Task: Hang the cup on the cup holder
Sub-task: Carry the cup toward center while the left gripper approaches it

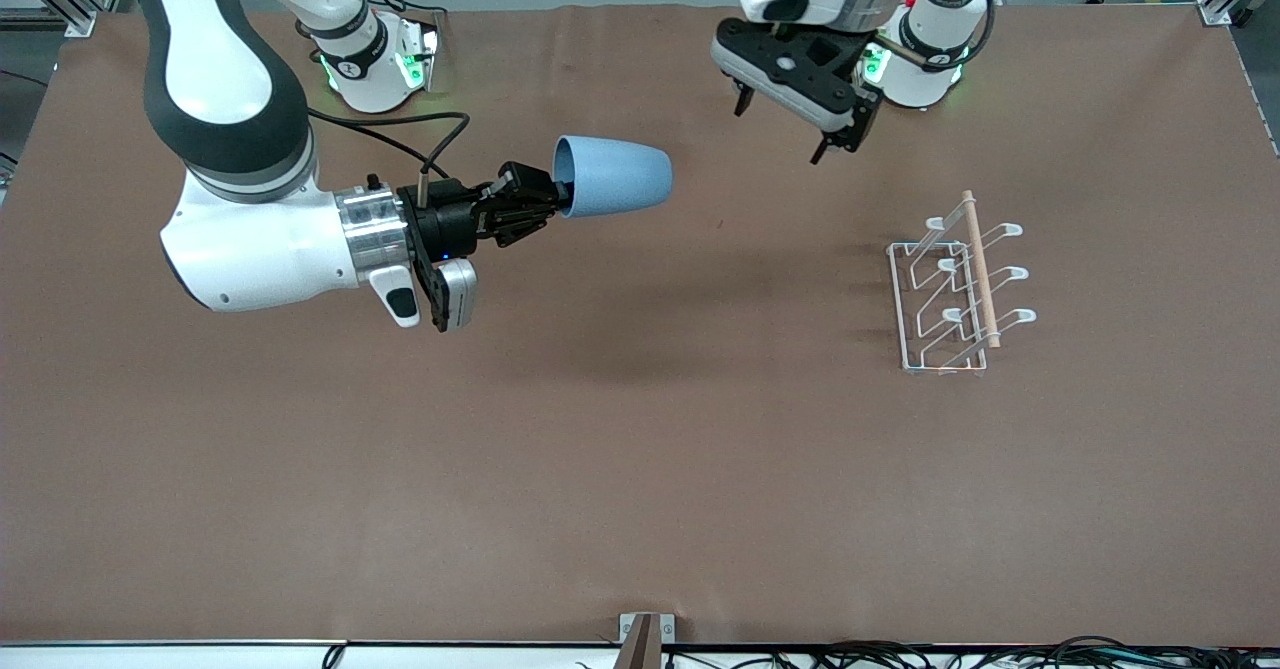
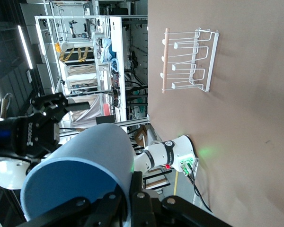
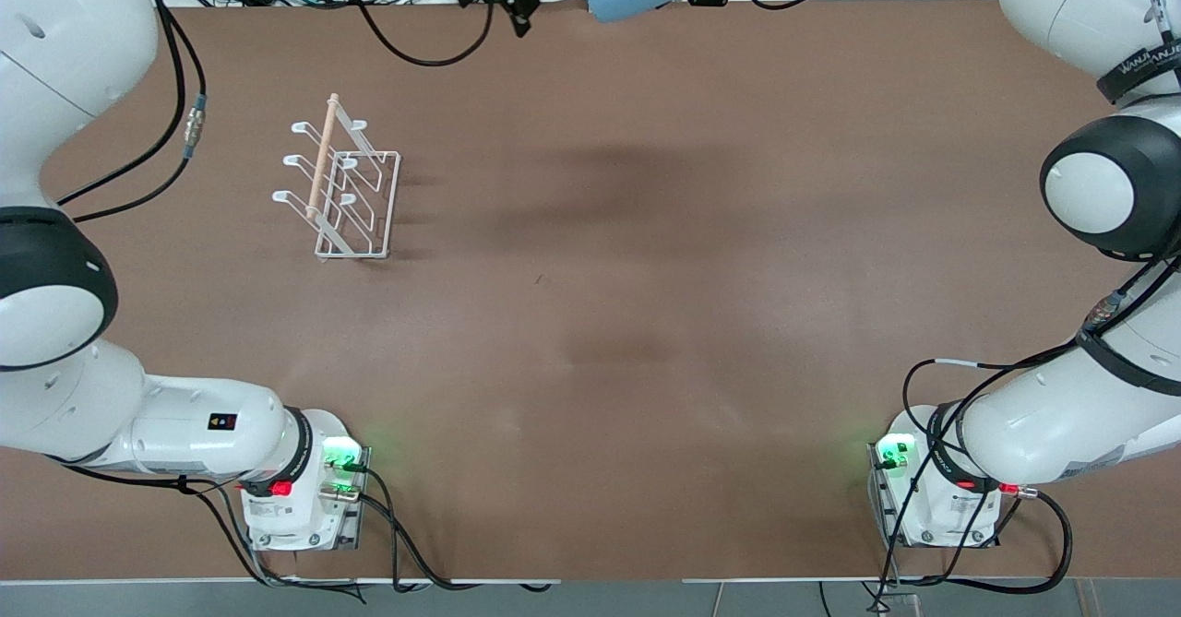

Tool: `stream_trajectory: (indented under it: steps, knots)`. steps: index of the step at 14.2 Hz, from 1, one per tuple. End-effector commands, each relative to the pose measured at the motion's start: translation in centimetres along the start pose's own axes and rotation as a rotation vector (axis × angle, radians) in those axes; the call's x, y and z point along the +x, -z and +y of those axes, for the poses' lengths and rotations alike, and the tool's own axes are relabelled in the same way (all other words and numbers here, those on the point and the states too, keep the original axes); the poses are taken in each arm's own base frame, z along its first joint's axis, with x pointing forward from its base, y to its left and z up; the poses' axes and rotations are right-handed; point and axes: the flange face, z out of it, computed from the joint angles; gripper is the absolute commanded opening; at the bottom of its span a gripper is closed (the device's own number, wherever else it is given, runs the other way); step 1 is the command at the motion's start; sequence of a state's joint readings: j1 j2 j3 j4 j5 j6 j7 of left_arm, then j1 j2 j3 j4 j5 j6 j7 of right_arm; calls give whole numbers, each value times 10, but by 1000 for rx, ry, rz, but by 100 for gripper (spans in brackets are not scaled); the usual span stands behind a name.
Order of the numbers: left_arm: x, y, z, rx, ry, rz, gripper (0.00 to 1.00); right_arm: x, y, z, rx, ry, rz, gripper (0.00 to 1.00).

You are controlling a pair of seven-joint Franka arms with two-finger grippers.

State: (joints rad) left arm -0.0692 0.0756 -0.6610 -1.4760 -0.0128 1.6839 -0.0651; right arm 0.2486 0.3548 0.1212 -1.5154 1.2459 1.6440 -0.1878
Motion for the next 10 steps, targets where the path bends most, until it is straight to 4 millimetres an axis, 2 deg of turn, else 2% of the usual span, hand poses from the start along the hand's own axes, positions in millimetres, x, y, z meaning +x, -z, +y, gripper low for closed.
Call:
stream_trajectory:
  steps: [1, 7, 10]
  knots:
    - [9, 1, 24, -22, -44, 39, 100, -1, 1, -5, 43, -20, 4, 1]
    - [20, 5, 65, -49, -118, 154, 100, -2, 1, -5, 43, -20, 2, 1]
    - [28, 3, 65, -59, -133, 203, 100, -2, 2, -5, 44, -20, -1, 1]
